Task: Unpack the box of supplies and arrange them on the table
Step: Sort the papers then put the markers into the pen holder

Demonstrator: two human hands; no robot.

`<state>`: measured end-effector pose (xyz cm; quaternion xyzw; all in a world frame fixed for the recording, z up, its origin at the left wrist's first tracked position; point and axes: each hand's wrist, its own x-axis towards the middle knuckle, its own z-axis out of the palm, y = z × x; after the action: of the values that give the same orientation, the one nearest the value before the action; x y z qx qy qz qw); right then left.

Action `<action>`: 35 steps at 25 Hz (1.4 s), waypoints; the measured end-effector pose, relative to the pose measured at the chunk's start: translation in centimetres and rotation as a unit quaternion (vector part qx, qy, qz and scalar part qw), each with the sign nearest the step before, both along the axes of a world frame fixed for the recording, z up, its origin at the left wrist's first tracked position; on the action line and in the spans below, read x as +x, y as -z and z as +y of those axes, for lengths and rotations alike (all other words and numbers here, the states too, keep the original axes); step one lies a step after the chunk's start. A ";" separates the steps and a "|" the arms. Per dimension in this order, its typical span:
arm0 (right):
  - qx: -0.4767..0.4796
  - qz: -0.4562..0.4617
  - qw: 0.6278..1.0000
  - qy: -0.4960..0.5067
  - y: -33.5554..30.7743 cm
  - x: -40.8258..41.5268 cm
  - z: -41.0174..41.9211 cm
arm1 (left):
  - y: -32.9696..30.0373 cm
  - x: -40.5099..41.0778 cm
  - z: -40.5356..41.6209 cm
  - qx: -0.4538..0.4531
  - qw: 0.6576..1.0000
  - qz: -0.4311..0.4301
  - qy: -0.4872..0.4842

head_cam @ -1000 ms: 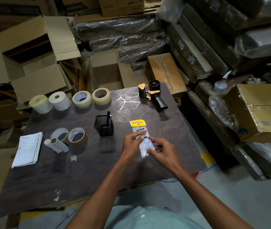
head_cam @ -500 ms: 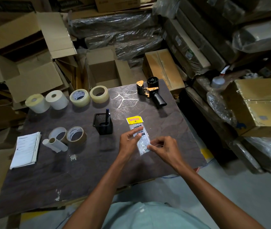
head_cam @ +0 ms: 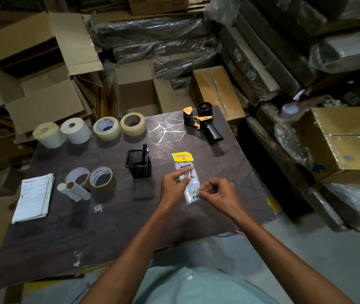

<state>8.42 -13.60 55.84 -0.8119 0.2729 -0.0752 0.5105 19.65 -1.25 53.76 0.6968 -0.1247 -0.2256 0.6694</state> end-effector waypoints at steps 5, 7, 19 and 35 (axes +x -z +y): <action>0.011 0.064 0.998 -0.013 0.1 0.5 0.6 | 0.7 0.1 0.4 0.022 0.999 0.018 0.030; 0.030 0.076 0.997 -0.011 0.2 0.8 0.5 | 0.7 0.1 0.4 0.013 0.998 0.057 0.033; 0.024 -0.028 0.997 -0.065 -1.8 0.7 1.6 | -1.0 0.8 1.0 -0.084 0.960 0.265 0.008; -0.067 -0.098 0.985 -0.126 -2.6 -0.2 1.1 | -2.5 2.0 1.8 -0.076 0.946 0.315 -0.009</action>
<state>8.24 -12.48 58.40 -0.8607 0.1119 -0.1075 0.4848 21.61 0.52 56.24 0.5378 0.0819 -0.4179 0.7276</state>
